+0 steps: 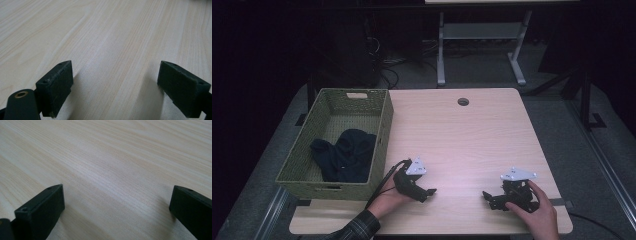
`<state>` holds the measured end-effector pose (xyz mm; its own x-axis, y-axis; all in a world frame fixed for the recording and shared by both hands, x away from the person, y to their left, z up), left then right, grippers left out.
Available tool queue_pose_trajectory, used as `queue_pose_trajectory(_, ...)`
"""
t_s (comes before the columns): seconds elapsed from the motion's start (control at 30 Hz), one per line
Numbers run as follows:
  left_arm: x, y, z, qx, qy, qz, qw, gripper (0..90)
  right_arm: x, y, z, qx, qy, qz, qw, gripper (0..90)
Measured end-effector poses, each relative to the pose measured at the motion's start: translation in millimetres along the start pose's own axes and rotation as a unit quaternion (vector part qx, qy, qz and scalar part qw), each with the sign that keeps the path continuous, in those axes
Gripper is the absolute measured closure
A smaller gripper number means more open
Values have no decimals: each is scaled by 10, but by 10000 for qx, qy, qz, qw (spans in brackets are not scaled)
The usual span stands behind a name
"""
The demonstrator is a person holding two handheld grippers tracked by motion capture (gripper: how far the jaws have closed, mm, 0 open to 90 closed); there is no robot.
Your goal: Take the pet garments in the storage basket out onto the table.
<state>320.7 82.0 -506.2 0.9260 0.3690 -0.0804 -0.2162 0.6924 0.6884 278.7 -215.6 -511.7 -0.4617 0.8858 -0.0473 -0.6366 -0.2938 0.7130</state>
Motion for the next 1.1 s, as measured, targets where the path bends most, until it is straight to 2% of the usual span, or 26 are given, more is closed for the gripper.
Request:
queue_pose_trajectory(0.2,2,0,6,25,-4,-16,10000,127,0,0,0,0,-1,0,10000,0)
queue_pose_trajectory(0.47,31,16,38,290,-28,-28,9996,135,-1,0,0,2,4,0,10000,0)
queue_pose_trajectory(0.57,51,34,41,345,58,-18,9994,136,-1,0,0,1,5,0,10000,0)
queue_pose_trajectory(0.97,67,104,82,301,185,-12,9994,137,-2,1,0,3,7,0,10000,0)
queue_pose_trajectory(1.1,71,120,101,337,131,14,9993,137,-2,0,0,0,8,-1,10000,0)
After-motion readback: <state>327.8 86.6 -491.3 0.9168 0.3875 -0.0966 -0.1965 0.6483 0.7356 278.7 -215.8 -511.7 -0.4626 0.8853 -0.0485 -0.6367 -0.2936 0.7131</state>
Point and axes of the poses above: each handheld gripper's, and its own axes: y roughly backward along the jaws, z roughly out of its top, x roughly to its left, the point moved 4 cm from there along -y, roughly forward along the jaws, and after that the axes turned 6 degrees about -z, right-handed, at the moved point
